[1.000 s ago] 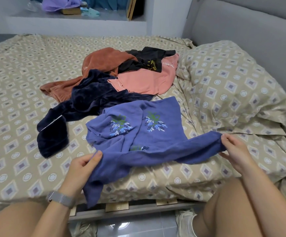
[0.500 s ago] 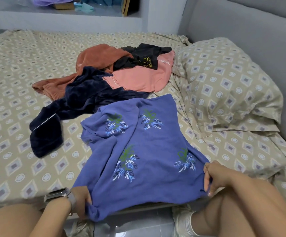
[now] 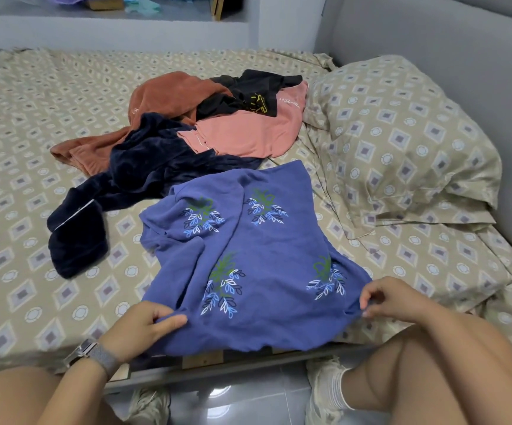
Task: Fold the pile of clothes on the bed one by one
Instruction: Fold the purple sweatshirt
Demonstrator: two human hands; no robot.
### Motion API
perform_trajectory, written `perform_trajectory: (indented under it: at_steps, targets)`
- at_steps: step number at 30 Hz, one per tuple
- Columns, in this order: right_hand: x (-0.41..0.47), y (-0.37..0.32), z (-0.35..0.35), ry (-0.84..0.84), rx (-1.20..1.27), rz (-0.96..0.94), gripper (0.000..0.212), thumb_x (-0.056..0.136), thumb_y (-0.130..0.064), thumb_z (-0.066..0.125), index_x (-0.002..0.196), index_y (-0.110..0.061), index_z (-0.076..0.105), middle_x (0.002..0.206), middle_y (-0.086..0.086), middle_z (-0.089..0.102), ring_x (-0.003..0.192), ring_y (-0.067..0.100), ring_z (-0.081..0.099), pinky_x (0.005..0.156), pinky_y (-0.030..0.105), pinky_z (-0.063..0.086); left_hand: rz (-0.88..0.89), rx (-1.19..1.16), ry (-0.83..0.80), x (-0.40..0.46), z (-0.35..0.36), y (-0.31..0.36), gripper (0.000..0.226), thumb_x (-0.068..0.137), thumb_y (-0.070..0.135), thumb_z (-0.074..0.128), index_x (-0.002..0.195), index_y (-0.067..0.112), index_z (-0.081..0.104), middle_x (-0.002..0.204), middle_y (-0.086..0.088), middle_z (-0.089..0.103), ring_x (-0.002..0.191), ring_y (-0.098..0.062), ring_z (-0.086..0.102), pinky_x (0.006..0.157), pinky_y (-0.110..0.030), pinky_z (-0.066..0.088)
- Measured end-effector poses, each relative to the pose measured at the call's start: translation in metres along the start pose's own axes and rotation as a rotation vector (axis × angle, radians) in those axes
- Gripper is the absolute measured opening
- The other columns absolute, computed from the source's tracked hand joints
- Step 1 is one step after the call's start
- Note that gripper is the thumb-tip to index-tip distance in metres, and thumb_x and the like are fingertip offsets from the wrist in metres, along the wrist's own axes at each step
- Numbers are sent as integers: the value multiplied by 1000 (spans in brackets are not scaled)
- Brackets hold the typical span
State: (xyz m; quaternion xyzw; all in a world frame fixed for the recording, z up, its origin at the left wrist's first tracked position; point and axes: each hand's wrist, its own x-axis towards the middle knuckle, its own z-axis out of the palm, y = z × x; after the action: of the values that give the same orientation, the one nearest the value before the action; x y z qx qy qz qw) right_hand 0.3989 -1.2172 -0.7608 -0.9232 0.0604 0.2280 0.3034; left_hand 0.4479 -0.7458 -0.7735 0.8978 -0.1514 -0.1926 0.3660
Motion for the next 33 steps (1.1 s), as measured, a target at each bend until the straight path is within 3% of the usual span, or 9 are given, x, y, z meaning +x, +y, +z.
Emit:
perform_trajectory:
  at_steps: [5, 9, 13, 16, 19, 22, 25, 28, 33]
  targets:
    - [4, -21, 2, 418, 339, -11, 19, 87, 6, 64, 78, -8, 55, 68, 17, 56, 56, 26, 65, 43, 32, 51, -78, -202, 493, 8, -4, 14, 39, 97, 23, 55, 62, 9, 48, 59, 4, 38, 58, -7, 35, 54, -23, 29]
    - [3, -39, 2, 704, 323, -138, 35, 77, 4, 74, 67, -27, 65, 75, -5, 65, 68, 16, 61, 69, 29, 54, -239, -374, 636, 12, -8, 7, 24, 97, 15, 56, 83, -4, 58, 75, -10, 51, 77, -22, 48, 60, -22, 33]
    - [-11, -81, 27, 692, 433, -315, 59, 80, 19, 57, 74, -40, 61, 83, -17, 70, 82, 4, 67, 81, 18, 49, -161, -2, 823, 13, 10, 30, 22, 79, 18, 75, 100, 13, 69, 100, -7, 65, 100, -26, 57, 91, -36, 42]
    - [-21, -110, 51, 679, 295, -549, 36, 82, 1, 50, 81, -35, 50, 102, -27, 69, 99, 3, 67, 91, 13, 45, 18, -347, 567, 14, 35, 81, 18, 89, 15, 67, 78, 28, 74, 87, 9, 72, 80, -6, 65, 74, -18, 50]
    - [-26, -128, 64, 650, 224, -776, 26, 85, -4, 51, 85, -30, 51, 112, -24, 67, 102, 6, 65, 99, 18, 42, -164, -848, 172, 18, 63, 121, 23, 91, 20, 62, 72, 19, 76, 83, -8, 73, 71, -16, 68, 57, -22, 54]
    - [-29, -136, 71, 656, 226, -873, 20, 85, -3, 56, 83, -23, 56, 105, -12, 67, 98, 5, 63, 95, 18, 44, -333, -1009, -72, 26, 88, 138, 37, 74, 48, 75, 63, 14, 64, 69, -15, 56, 66, -20, 58, 53, -32, 55]
    - [-31, -131, 64, 659, 188, -879, 15, 88, -8, 58, 82, -22, 58, 90, -7, 60, 90, 9, 58, 84, 18, 44, -383, -1009, -28, 35, 103, 141, 50, 69, 45, 82, 80, 5, 54, 69, -13, 51, 57, -19, 57, 50, -33, 56]
    - [-30, -112, 47, 700, 65, -754, 14, 84, -12, 58, 81, -26, 56, 84, -14, 56, 86, 9, 53, 80, 19, 40, -387, -1111, 151, 47, 99, 142, 20, 90, 19, 65, 80, 3, 62, 59, -5, 64, 40, -10, 56, 36, -19, 44]
    - [-38, -92, 37, 625, 83, -515, 14, 77, -21, 54, 80, -35, 53, 84, -17, 56, 83, 4, 54, 76, 11, 37, -442, -1146, 288, 59, 86, 133, 17, 96, 18, 57, 83, 10, 63, 64, 1, 68, 53, -9, 65, 39, -20, 48]
